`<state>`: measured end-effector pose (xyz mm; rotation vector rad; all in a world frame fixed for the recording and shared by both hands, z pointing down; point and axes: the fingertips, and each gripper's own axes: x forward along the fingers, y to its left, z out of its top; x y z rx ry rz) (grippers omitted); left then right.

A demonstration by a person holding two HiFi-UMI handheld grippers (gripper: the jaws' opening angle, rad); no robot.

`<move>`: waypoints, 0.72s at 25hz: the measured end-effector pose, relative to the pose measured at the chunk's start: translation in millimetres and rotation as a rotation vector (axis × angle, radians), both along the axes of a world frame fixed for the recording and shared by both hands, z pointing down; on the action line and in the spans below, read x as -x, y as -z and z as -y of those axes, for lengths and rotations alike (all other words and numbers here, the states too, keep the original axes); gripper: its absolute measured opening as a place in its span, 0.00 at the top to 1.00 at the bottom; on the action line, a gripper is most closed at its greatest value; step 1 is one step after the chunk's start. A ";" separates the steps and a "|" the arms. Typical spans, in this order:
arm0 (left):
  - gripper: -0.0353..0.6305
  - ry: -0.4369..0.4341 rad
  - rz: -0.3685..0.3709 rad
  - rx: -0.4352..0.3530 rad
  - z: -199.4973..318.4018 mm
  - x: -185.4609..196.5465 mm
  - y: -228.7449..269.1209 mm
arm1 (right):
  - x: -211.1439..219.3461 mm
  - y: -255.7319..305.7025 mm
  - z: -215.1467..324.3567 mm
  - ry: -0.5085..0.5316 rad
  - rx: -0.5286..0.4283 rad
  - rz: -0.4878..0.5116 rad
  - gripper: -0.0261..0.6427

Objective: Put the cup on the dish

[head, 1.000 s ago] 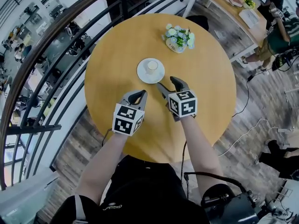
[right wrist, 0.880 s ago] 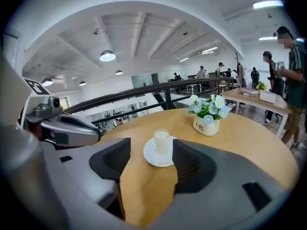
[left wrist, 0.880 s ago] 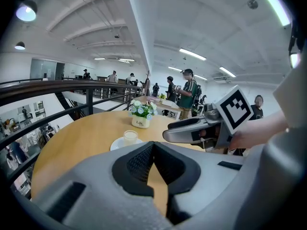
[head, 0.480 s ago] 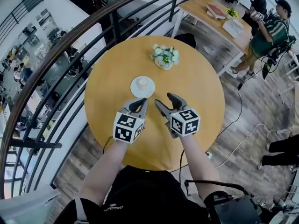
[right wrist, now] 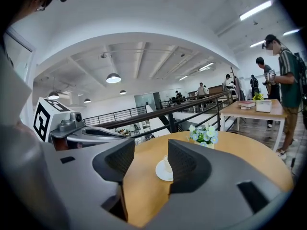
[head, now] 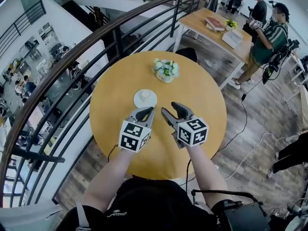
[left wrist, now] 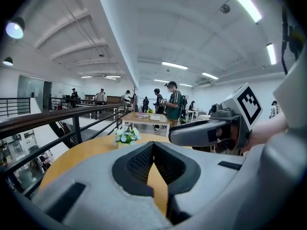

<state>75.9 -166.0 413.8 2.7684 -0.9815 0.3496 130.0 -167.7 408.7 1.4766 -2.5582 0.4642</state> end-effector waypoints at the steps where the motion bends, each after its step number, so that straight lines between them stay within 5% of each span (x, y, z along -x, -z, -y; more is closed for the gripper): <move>1: 0.95 -0.004 0.002 -0.009 -2.2 -0.8 3.3 | 0.3 3.4 -2.1 0.000 -0.006 0.000 0.64; 18: 0.95 -0.058 -0.022 -0.090 -22.5 -10.4 44.5 | -1.4 38.0 -29.1 -0.018 -0.068 -0.034 0.82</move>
